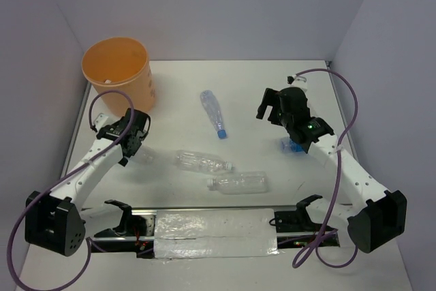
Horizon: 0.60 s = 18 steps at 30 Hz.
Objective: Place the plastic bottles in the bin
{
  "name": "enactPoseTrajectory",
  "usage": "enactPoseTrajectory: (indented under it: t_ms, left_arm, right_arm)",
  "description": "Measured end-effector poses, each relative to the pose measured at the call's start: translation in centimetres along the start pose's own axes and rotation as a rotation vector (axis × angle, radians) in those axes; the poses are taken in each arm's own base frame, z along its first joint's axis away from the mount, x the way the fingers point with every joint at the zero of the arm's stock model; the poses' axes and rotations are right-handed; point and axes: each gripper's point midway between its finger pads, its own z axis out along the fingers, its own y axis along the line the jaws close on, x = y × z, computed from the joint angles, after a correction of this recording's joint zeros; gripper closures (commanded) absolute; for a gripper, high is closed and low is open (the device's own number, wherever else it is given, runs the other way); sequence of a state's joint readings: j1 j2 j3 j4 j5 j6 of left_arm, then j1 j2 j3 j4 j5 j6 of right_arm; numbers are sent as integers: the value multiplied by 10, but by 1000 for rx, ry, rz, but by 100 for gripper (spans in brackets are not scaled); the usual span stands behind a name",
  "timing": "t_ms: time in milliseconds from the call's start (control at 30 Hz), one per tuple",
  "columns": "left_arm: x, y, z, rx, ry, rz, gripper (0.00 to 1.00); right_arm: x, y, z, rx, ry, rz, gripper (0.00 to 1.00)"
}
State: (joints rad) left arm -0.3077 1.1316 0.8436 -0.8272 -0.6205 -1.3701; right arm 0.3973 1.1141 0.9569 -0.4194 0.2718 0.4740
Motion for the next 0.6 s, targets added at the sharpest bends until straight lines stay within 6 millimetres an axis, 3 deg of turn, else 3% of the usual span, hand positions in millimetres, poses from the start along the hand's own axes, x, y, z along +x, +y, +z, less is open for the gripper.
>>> enactPoseTrajectory:
  t_ms: [167,367,600]
  left_arm:
    - [-6,2,25,-36,1,-65,1]
    - [12,3,54,-63,39,-52,4]
    - [31,1,74,-65,77,-23,33]
  right_arm:
    - [-2,2,-1,-14,-7,0,0]
    - [-2,4,-2,-22,-3,0,0]
    - [-1,5,-2,-26,0,0,0]
